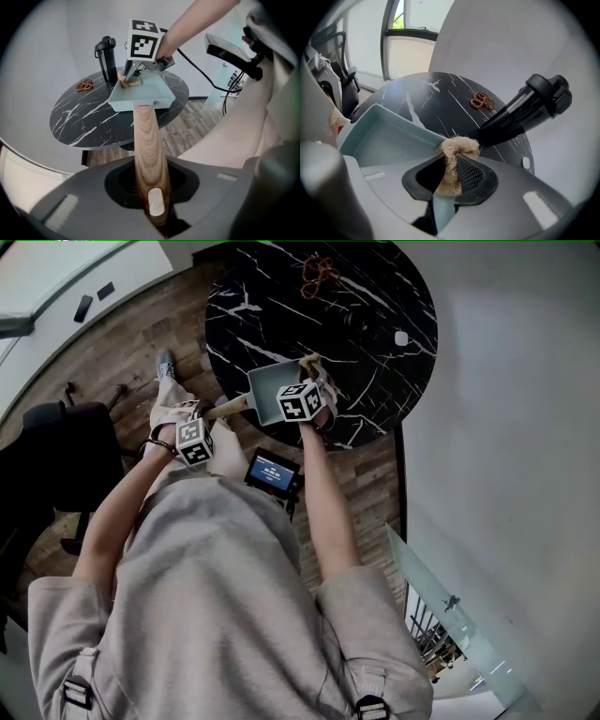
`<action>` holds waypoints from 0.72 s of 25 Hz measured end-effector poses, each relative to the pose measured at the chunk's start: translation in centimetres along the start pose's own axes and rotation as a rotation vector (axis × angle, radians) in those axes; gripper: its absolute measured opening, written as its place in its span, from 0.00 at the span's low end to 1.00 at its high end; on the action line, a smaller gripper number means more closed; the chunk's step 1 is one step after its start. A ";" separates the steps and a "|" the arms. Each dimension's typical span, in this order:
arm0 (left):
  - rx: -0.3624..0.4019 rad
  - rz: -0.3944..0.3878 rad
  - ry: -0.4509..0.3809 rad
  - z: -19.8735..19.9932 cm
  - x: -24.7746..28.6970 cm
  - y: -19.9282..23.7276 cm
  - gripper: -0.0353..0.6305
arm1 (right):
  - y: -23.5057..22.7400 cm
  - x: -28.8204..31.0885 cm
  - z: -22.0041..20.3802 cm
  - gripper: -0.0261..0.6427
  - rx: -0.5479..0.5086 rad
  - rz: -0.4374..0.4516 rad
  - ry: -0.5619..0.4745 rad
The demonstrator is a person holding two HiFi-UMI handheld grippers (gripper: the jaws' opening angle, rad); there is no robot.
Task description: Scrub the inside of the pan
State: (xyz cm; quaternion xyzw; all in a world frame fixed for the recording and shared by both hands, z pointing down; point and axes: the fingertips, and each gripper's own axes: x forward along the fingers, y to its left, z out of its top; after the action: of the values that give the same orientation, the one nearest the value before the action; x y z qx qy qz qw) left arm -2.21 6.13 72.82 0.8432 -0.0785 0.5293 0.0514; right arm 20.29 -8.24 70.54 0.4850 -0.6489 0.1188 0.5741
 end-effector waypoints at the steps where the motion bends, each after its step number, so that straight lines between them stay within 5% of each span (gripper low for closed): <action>1: -0.001 0.000 0.000 -0.1 0.0 0.0 0.14 | 0.0 0.0 0.1 0.17 0.006 0.000 -0.001; 18: 0.005 -0.021 0.012 0.0 0.0 0.0 0.13 | 0.7 0.6 0.4 0.14 0.033 0.046 0.005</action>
State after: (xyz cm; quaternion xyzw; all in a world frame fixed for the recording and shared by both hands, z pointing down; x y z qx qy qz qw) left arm -2.20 6.11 72.81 0.8409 -0.0682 0.5340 0.0551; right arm 19.57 -8.52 71.21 0.4792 -0.6564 0.1438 0.5646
